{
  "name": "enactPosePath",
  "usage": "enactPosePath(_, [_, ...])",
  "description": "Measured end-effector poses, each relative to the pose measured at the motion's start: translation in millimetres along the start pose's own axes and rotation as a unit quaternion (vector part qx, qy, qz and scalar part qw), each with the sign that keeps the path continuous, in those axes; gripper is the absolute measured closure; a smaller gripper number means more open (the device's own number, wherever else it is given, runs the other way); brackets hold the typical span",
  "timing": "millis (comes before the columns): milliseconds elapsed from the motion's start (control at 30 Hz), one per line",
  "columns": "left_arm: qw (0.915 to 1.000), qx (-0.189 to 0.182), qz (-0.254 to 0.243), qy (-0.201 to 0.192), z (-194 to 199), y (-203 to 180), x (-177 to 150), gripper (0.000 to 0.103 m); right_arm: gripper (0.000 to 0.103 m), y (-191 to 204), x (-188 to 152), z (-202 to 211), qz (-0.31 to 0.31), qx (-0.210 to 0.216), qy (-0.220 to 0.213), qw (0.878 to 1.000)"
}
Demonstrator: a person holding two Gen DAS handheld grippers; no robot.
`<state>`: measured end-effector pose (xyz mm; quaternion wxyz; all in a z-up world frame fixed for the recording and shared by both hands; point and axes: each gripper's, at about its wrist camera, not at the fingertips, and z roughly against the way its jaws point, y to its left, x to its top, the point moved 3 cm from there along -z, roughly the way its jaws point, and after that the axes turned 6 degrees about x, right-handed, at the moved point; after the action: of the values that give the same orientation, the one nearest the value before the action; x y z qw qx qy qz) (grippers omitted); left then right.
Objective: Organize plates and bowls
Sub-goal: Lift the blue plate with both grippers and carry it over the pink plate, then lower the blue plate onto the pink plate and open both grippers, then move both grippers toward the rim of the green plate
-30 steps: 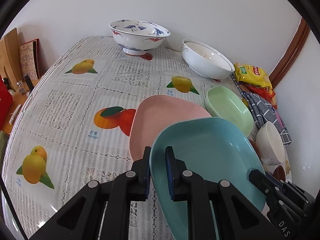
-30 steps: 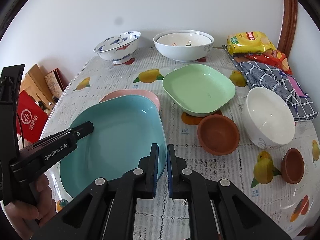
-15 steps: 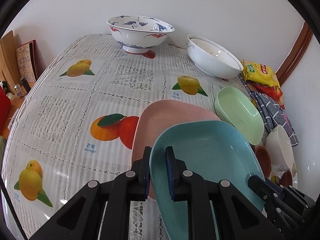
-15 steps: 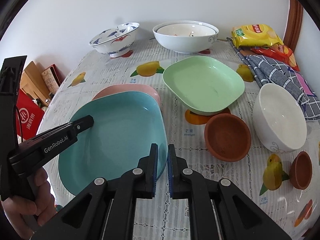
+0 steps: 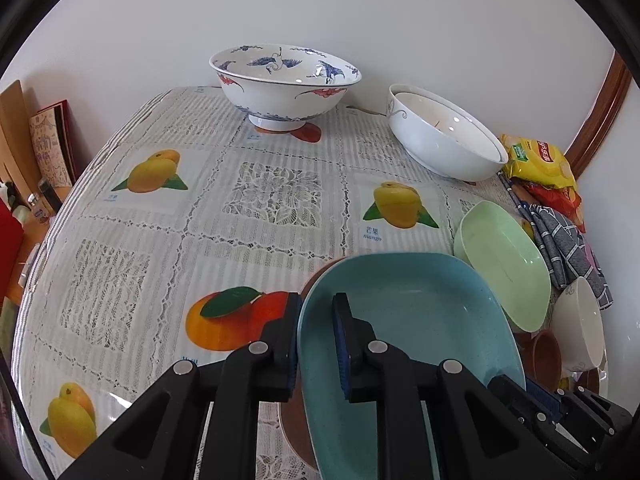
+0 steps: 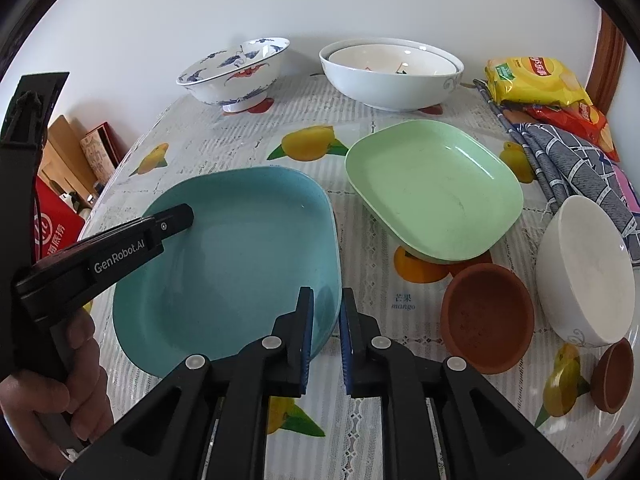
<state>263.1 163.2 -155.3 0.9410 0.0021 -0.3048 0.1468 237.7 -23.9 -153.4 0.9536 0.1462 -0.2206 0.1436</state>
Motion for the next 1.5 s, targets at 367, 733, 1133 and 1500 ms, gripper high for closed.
enactPosePath(367, [0.9999,0.001,-0.003,0.010,-11.3,1.1,3.9,0.085,0.086,5.7,-3.9,-14.3,0.019,0.011,0.024,0.999])
enactPosePath(733, [0.9984,0.047,-0.030,0.006,10.5,4.3,-3.5,0.059,0.071,8.6,-7.2,2.6,0.030,0.017,0.019,0.999])
enactPosePath(1133, [0.9983,0.041,-0.037,-0.020,56.8,-16.6,-7.1,0.059,0.051,-15.4,-6.5,61.8,0.021,0.003,-0.040,0.999])
enactPosePath(1500, [0.9970,0.029,-0.057,-0.043,87.0,-64.0,-1.9,0.059,0.047,-66.0,1.4,105.8,-0.017,-0.030,-0.090,0.995])
